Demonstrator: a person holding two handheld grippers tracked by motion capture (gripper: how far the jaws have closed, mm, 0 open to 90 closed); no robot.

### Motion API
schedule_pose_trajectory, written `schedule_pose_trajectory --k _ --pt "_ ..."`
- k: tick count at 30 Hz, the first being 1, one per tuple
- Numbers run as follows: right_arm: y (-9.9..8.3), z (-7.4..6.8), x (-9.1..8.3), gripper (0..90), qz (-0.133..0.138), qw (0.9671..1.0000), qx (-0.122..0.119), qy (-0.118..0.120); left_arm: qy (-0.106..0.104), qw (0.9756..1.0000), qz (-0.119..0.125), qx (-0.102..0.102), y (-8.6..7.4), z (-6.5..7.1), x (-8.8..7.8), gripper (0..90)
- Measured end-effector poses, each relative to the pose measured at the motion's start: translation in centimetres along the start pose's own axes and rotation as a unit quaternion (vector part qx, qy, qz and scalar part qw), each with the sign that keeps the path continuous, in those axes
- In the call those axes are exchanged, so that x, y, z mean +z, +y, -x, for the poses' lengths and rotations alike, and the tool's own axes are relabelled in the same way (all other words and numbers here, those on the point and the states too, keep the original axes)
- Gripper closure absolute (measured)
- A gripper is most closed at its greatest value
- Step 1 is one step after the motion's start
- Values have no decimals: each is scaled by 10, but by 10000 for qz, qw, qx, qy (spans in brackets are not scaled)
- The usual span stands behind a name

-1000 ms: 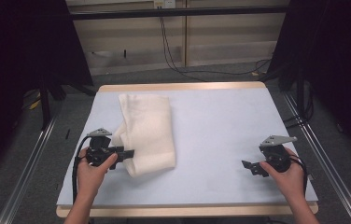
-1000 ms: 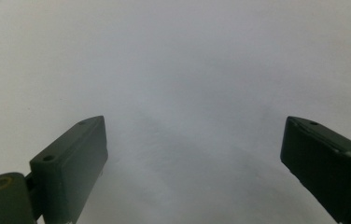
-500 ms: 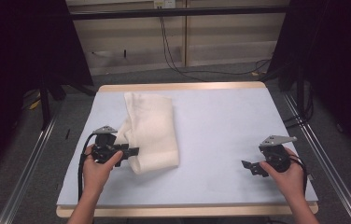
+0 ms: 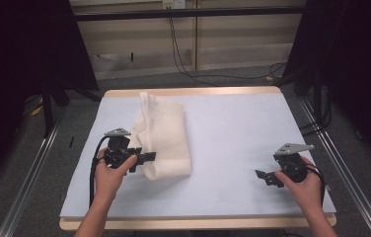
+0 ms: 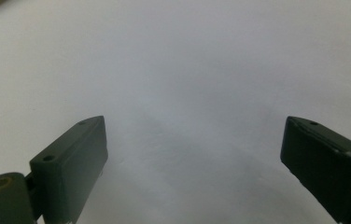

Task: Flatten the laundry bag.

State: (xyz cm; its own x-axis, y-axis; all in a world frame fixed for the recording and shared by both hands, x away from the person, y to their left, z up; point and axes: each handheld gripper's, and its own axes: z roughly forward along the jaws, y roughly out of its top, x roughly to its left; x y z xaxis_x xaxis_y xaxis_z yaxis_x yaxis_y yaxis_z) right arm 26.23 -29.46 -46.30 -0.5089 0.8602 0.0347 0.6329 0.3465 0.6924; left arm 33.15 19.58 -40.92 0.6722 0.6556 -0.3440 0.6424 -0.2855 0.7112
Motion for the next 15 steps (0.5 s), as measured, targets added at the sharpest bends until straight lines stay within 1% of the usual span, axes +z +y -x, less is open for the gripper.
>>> schedule_pose_trajectory --k 2,3,5,6,8,11,15 --pt "0 0 0 69 -2 10000 -11 29 15 10000 -39 34 0 0 2 543" --pt "-1 0 0 69 0 10000 -14 22 5 10000 -12 -11 0 1 3 545" --pt "-1 0 1 69 18 10000 -27 23 28 10000 -47 12 1 2 4 549" --pt "-1 0 1 69 15 10000 -7 21 -1 10000 -78 62 1 2 4 552" --pt "0 -1 1 69 -12 10000 -12 21 -15 10000 -71 22 2 3 6 560" --pt "0 -1 1 69 -32 10000 5 26 -37 9999 -83 73 5 5 7 564" --pt "0 -2 2 69 -10 10000 -35 38 -64 9999 -4 108 10 10 10 565"
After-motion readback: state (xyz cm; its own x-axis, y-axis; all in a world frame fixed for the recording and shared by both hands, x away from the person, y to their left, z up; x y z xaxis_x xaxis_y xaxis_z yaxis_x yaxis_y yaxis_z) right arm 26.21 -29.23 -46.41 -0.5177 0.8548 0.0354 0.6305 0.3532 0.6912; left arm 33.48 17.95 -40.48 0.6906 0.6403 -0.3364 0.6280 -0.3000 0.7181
